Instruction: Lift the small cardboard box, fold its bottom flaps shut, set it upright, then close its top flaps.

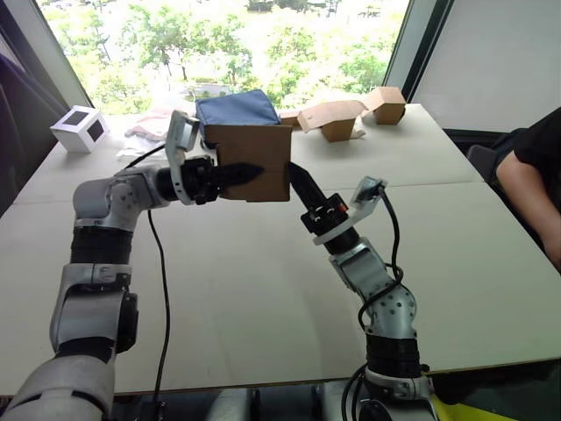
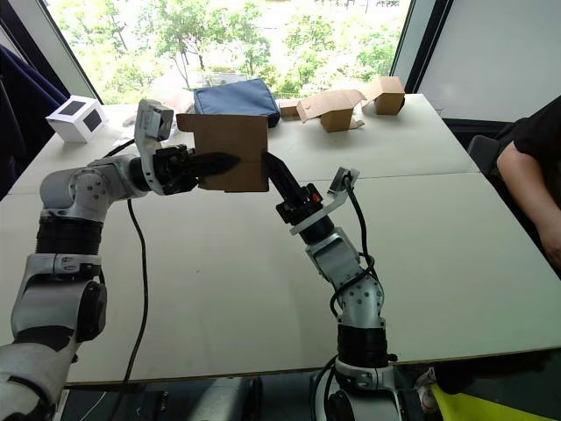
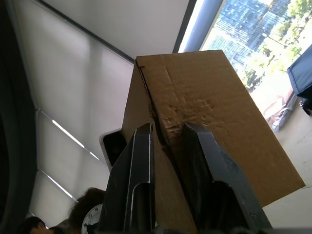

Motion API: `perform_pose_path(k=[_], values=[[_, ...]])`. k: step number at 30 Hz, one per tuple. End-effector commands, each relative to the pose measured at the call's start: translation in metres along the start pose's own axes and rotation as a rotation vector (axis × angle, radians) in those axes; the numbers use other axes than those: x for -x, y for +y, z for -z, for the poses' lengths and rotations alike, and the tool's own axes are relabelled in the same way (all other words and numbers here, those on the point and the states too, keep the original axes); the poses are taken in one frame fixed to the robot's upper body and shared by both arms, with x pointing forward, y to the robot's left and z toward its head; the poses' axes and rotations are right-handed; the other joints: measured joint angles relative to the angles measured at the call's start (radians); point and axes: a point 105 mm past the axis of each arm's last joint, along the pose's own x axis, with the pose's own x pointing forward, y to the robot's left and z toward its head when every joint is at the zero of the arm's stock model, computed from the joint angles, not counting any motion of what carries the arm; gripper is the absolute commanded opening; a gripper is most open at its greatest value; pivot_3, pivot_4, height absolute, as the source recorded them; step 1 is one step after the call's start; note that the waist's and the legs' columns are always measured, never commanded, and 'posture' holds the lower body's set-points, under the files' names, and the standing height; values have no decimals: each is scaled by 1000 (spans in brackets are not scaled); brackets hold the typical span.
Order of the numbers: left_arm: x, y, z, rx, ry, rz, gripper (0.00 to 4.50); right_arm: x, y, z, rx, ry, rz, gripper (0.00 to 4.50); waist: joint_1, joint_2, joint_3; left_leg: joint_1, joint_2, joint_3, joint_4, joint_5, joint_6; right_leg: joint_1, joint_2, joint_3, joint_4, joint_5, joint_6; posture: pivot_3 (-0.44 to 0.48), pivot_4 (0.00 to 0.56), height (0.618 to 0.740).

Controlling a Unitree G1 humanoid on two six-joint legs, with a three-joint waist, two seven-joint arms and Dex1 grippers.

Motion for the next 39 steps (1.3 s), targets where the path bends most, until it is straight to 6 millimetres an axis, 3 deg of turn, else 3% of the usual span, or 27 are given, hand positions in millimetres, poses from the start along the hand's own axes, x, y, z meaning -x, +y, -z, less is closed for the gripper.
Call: perform_pose_path(k=[1, 10, 14, 15, 20, 28, 32, 34, 37, 39], values=[[-3, -5, -11, -48, -14, 18, 0, -8, 20, 9, -39, 21, -90, 941, 0, 0, 0, 0, 0, 0, 0, 0, 0, 0, 0, 0, 0, 0, 0, 0, 150, 740], [-6, -10, -21, -67, -58, 29, 0, 10, 20, -32, 132, 12, -60, 941, 2, 0, 0, 0, 0, 0, 0, 0, 0, 0, 0, 0, 0, 0, 0, 0, 150, 740], [-8, -11, -19, -68, -63, 36, 0, 16, 19, -47, 171, -5, -34, 26, 1, 0, 0, 0, 0, 0, 0, 0, 0, 0, 0, 0, 0, 0, 0, 0, 150, 740], [-8, -12, -19, -70, -68, 40, 0, 16, 17, -49, 181, -5, -22, 26, 1, 0, 0, 0, 0, 0, 0, 0, 0, 0, 0, 0, 0, 0, 0, 0, 150, 740], [-12, -15, -22, -81, -80, 58, 0, 9, -4, -40, 343, 97, 80, 26, -1, 0, 0, 0, 0, 0, 0, 0, 0, 0, 0, 0, 0, 0, 0, 0, 150, 740], [-18, -4, -11, -65, -42, 50, 0, 1, 14, -21, 433, 210, -55, 26, 3, 0, 0, 0, 0, 0, 1, 0, 0, 1, 0, 0, 0, 0, 0, 0, 150, 740], [-19, 0, -12, -72, -16, 48, 0, 2, 8, -34, 544, 220, -28, 26, 3, 0, 0, 0, 0, 0, 1, 0, 0, 1, 0, 0, 0, 0, 0, 0, 150, 740], [-19, 1, -14, -80, 3, 44, 0, 7, 4, -45, 583, 202, 9, 26, 4, 0, 0, 0, 0, 0, 1, 0, 0, 1, 0, 0, 0, 0, 0, 0, 150, 740], [-23, 3, -17, -158, 102, -5, 0, 33, 5, -62, 681, 231, 71, 26, 10, 0, 0, -1, -1, 0, 1, 0, 0, 1, 0, 0, 0, 0, 0, 0, 150, 740], [-26, 10, -9, -301, 282, -89, 0, 53, 9, -67, 757, 300, 103, 26, 8, 0, 0, -1, -1, 0, 1, -1, 1, 1, 0, -1, -1, 0, 0, 0, 150, 740]])
